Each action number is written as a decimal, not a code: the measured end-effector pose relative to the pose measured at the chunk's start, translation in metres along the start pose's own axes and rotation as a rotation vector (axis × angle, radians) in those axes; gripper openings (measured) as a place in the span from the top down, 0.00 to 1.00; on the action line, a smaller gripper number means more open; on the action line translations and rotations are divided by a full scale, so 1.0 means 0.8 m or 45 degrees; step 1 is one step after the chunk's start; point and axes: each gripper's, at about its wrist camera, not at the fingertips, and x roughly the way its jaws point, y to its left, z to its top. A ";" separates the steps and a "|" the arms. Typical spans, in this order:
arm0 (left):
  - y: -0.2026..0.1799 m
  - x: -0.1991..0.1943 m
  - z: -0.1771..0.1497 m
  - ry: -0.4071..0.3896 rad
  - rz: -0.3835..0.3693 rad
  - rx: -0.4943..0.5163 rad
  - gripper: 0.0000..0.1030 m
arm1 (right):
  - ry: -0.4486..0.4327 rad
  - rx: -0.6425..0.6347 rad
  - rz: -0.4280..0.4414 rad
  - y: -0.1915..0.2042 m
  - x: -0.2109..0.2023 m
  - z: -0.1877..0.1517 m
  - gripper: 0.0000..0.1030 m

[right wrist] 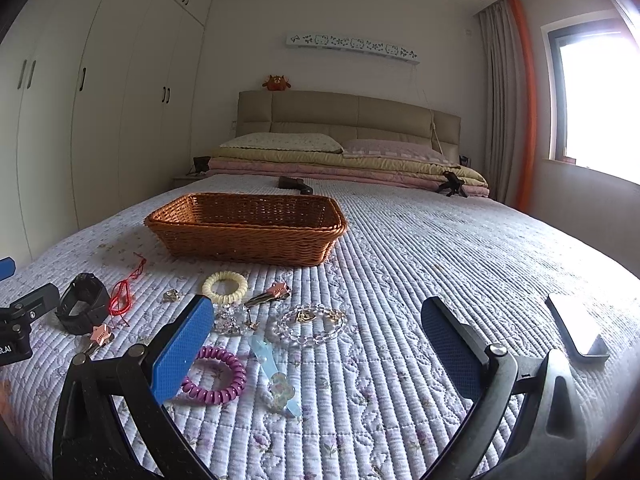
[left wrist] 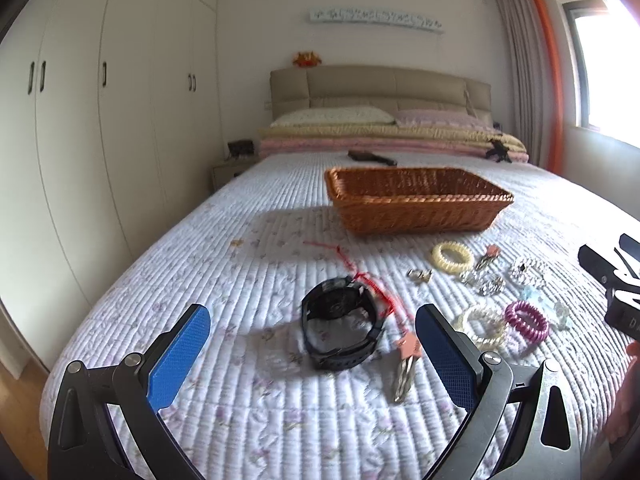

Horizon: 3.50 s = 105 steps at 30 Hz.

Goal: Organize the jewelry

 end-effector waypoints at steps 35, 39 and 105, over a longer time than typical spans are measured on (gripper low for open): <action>0.050 0.117 0.010 0.515 -0.247 -0.286 0.65 | 0.628 -0.075 0.188 -0.036 0.183 0.002 0.79; 0.047 0.122 0.008 0.515 -0.218 -0.261 0.84 | 0.620 -0.103 0.192 -0.032 0.186 0.001 0.89; -0.087 0.340 0.200 0.496 -0.310 -0.037 0.77 | 0.653 0.129 0.377 0.013 0.364 0.134 0.85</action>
